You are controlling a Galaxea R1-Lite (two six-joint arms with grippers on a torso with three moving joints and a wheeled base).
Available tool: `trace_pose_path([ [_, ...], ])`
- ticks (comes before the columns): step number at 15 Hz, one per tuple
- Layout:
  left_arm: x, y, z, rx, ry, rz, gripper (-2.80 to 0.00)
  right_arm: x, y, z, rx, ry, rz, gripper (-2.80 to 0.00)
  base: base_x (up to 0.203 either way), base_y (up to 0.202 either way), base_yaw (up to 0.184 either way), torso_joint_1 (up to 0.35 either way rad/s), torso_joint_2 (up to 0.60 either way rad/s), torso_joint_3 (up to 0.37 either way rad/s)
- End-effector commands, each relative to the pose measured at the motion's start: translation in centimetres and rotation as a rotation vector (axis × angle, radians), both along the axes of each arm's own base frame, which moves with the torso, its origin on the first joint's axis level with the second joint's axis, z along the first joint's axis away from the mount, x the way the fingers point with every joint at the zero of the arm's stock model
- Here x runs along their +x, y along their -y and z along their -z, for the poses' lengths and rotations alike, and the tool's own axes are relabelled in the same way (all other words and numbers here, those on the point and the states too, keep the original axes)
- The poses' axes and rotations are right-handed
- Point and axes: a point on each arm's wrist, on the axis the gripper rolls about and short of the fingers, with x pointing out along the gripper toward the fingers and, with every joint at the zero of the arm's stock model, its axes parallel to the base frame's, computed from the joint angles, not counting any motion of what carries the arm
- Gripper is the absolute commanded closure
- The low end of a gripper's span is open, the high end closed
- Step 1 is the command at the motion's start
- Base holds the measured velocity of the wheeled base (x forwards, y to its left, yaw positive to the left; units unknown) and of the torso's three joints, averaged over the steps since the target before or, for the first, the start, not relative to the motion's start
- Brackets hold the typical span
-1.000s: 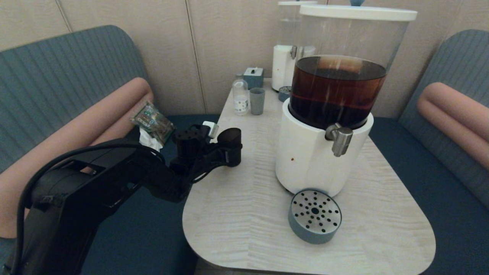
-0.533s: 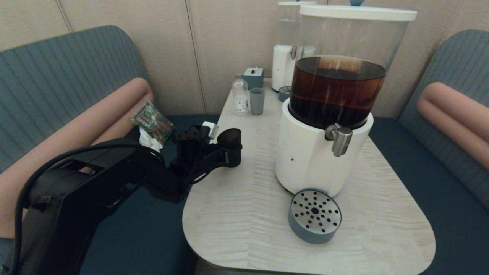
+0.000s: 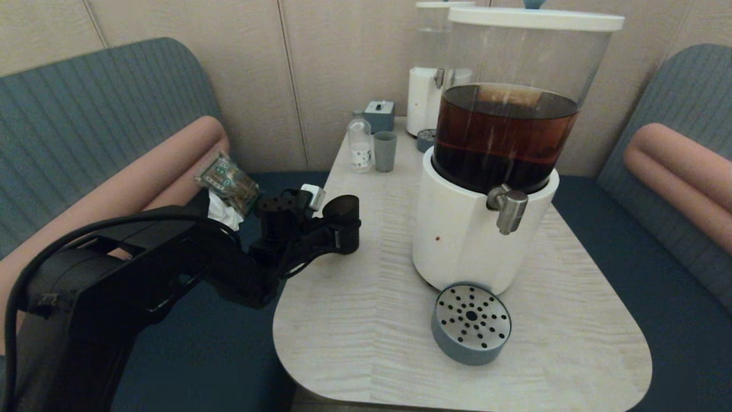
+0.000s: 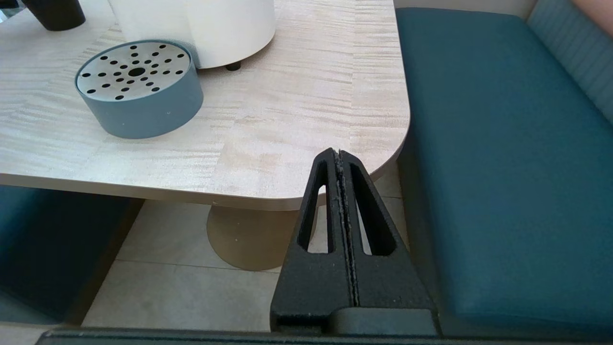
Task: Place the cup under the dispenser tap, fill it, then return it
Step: Place the cup next to the water dispenser
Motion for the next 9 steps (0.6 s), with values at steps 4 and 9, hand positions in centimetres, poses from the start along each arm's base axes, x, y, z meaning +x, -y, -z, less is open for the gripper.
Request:
trace_pose_path([
  [4, -0.19, 0.06, -0.06, -0.007, 0.002, 0.004, 0.00, 0.01, 0.00, 0.00, 0.000, -0.002, 0.000, 0.00, 0.000, 0.000, 0.000, 0.000, 0.00, 0.000],
  [9, -0.20, 0.13, -0.12, -0.014, -0.004, 0.004, -2.80, 0.01, 0.00, 0.00, 0.000, -0.002, 0.000, 0.00, 0.000, 0.000, 0.000, 0.000, 0.00, 0.000],
])
